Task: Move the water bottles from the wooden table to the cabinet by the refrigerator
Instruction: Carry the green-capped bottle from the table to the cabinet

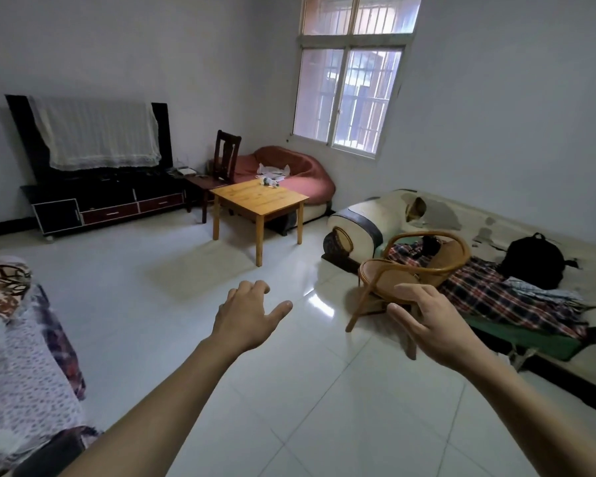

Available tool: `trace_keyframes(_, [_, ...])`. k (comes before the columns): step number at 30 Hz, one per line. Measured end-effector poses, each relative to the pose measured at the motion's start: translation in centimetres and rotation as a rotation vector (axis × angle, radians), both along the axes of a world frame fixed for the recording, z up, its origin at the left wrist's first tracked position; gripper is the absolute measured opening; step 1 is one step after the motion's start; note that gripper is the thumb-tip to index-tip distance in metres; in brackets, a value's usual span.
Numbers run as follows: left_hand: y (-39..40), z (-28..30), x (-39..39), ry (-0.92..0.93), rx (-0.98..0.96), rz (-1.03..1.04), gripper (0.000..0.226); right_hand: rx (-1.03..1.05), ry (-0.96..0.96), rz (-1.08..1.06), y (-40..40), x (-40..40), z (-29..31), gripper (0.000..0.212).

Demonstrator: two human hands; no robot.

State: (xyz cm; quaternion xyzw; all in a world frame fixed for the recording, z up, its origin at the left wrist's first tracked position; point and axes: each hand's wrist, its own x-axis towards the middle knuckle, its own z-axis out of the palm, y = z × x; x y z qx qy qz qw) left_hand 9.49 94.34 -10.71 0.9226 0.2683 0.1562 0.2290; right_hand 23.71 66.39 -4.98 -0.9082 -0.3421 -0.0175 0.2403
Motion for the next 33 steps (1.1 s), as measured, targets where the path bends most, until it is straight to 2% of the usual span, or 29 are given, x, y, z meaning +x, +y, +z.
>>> trace_keyframes(5, [3.5,-1.6,3.7,0.062,-0.034,-0.035,0.064,-0.044,0.029,-0.014,4.6,3.5,-1.6,0.062])
trace_keyframes(9, [6.7,-2.0,8.4,0.079,-0.001,-0.039,0.064,-0.051,0.002,-0.025,7.6,8.1,-2.1,0.060])
trace_keyframes(20, [14.6,-0.1,27.0,0.160,0.120,-0.049,0.068,-0.013,-0.009,-0.065,15.2,28.0,-3.4,0.062])
trace_keyframes(26, [19.5,1.8,35.9,0.105,0.123,-0.027,0.064,0.027,0.002,-0.018,20.5,37.3,-2.2,0.061])
trace_keyframes(33, [26.5,-0.5,44.1,0.068,0.068,-0.032,0.063,-0.014,0.003,0.000,28.4,46.2,-2.8,0.070])
